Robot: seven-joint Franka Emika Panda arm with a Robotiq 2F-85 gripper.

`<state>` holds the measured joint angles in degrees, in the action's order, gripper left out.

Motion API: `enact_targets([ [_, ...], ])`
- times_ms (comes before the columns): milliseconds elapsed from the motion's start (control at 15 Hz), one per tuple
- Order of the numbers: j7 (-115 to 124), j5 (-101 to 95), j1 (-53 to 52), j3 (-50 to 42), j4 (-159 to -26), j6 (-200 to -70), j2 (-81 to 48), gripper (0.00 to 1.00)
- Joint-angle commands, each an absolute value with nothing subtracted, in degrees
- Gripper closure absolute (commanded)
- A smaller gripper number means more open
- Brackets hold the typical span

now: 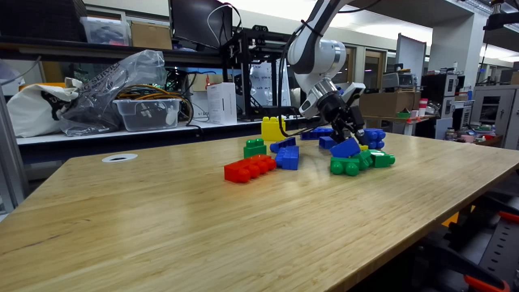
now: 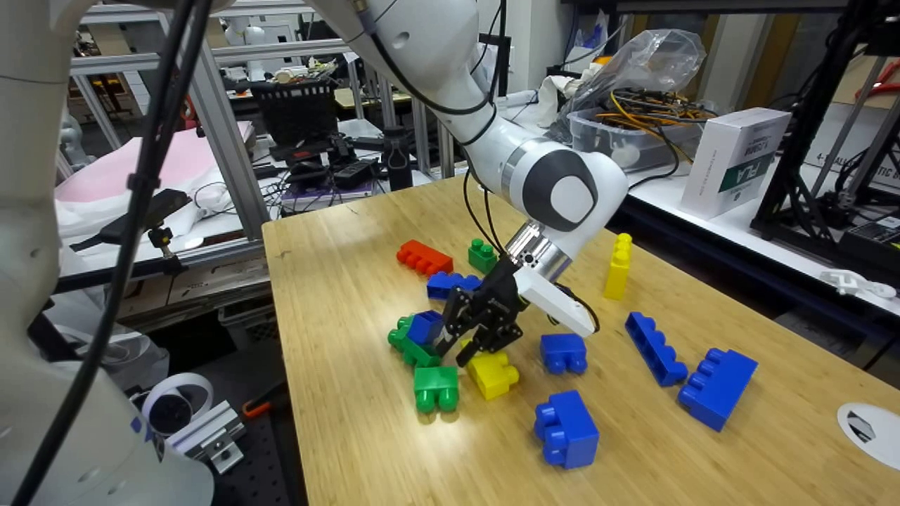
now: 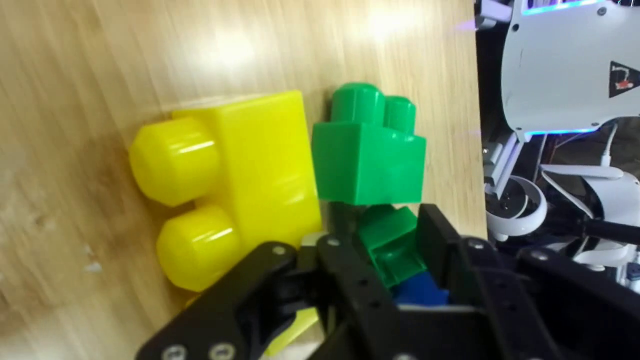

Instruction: Separate the Legos that are joined together

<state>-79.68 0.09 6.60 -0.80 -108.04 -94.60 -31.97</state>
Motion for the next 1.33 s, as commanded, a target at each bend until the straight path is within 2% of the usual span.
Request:
enact_targets([
  [0,-73.03,-6.38,4.97,-1.04,-109.54,-98.24,-30.80,0.83],
  [400,-66.76,-6.93,5.71,0.70,-113.97,-114.23,-25.83,0.83],
  [467,-65.51,-6.21,5.64,0.86,-115.12,-117.17,-24.63,0.33],
  [533,-64.05,-5.88,5.46,0.84,-116.12,-119.90,-23.66,0.32],
  [733,-56.97,-6.75,4.28,0.64,-120.36,-127.29,-18.99,0.12],
  [867,-51.05,-8.70,3.08,0.24,-123.49,-131.49,-15.47,0.01],
  [1267,-36.27,-14.66,0.94,0.34,-131.37,-135.87,-7.49,0.00],
])
